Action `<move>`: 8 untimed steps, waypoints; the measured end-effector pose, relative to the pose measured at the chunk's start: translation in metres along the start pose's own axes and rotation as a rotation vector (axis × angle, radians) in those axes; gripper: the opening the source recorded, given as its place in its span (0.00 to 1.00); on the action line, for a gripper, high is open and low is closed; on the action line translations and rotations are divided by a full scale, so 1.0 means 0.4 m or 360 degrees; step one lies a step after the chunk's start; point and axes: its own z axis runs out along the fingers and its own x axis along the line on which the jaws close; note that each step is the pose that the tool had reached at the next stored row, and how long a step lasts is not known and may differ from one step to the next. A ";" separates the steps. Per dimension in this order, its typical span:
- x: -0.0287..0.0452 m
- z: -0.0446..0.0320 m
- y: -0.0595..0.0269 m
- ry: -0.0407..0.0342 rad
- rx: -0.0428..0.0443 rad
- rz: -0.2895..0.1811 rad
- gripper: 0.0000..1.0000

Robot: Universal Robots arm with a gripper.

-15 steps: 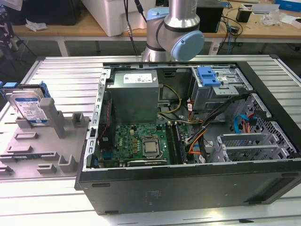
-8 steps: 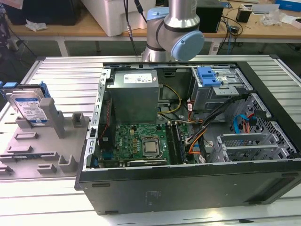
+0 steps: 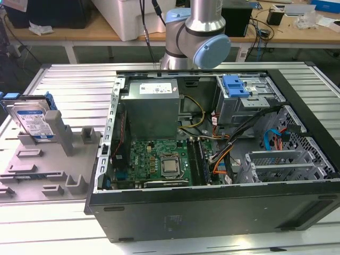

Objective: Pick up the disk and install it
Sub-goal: 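Pick up the disk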

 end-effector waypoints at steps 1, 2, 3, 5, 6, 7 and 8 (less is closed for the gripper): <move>0.003 0.001 0.000 0.0000 0.0000 0.0000 0.54; 0.006 0.003 0.001 0.0000 0.0000 0.0001 0.54; 0.007 0.003 0.001 0.0000 0.0000 0.0004 0.54; 0.010 0.006 0.001 -0.0001 0.0001 0.0022 0.54; 0.011 0.007 0.001 -0.0001 0.0001 0.0035 0.54; 0.012 0.007 0.001 -0.0002 0.0001 0.0049 0.54; 0.013 0.009 0.001 -0.0002 0.0001 0.0065 0.54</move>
